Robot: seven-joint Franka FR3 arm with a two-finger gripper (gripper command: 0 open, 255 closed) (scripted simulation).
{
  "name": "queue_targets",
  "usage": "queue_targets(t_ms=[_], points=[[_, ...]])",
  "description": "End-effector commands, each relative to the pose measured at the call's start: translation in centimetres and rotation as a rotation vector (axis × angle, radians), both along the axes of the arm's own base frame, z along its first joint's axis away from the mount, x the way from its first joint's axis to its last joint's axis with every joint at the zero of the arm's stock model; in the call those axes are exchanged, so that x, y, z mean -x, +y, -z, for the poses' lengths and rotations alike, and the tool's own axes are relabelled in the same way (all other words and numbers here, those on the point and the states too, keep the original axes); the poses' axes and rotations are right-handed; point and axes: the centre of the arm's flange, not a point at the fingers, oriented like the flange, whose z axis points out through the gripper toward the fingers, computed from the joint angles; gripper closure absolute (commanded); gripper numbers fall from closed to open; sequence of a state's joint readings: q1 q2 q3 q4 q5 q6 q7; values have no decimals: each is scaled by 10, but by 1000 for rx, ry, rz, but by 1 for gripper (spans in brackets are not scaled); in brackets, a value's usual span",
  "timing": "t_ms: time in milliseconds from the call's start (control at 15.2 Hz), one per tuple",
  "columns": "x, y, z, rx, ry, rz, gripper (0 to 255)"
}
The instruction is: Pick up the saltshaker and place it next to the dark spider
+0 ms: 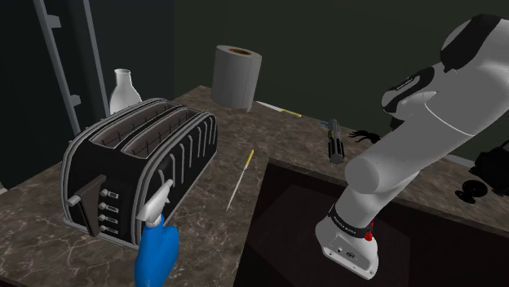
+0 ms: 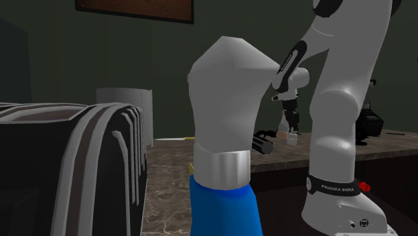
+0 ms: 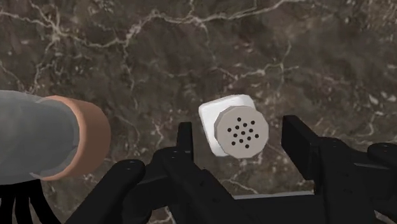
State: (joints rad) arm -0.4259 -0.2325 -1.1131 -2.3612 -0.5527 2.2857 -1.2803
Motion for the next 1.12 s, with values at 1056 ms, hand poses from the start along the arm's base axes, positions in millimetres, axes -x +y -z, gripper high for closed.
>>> queue_targets(t_ms=[1056], points=[[-10,5,-49,0,0,0,0]])
